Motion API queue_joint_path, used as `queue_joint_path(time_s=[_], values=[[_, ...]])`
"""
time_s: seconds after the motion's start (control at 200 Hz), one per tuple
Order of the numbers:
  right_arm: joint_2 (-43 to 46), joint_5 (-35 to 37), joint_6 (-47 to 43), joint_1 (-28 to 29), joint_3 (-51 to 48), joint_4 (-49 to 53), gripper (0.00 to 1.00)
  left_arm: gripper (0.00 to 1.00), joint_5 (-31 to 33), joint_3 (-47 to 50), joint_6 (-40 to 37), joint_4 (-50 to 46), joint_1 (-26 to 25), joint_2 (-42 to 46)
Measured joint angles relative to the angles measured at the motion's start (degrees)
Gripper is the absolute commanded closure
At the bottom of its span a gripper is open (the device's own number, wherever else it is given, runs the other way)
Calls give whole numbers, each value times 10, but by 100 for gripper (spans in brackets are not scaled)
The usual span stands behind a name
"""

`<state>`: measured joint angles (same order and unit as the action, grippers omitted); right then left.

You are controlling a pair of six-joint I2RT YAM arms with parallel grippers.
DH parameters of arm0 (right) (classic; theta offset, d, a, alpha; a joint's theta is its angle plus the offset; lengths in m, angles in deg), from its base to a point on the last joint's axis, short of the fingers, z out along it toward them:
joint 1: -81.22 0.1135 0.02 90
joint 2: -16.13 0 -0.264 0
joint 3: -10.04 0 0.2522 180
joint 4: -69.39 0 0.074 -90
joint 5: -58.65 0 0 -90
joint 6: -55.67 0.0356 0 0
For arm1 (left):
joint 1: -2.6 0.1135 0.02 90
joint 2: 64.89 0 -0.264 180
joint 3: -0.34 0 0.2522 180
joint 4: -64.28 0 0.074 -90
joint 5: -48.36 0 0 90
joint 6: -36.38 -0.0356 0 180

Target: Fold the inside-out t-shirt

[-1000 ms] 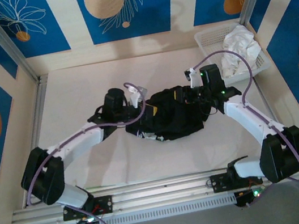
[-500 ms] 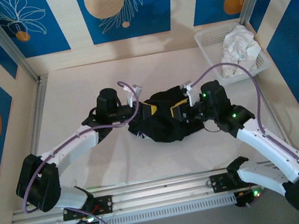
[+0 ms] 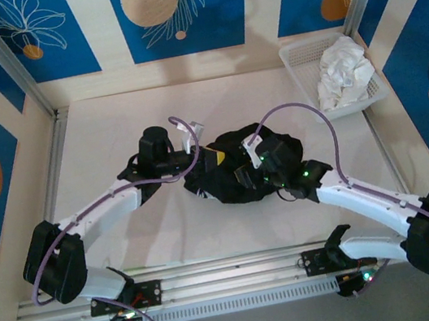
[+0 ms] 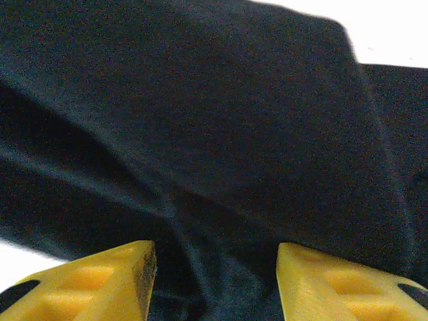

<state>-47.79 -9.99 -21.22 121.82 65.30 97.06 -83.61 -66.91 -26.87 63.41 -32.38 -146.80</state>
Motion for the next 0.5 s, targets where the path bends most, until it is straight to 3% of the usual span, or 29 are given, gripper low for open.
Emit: queue_joint_path(time_s=[0.17, 0.315, 0.365, 0.5], values=[[-50, 24, -12, -32, 0, -20, 51, 100, 0, 0, 0, 0, 0, 0], [-68, -2, -20, -68, 0, -42, 93, 100, 1, 0, 0, -3, 1, 1], [-63, -28, -28, -81, 0, -46, 100, 100, 9, 0, -1, -9, 2, 3], [-12, -192, -13, -145, -17, -75, 100, 99, 89, -1, -4, -49, 13, 16]])
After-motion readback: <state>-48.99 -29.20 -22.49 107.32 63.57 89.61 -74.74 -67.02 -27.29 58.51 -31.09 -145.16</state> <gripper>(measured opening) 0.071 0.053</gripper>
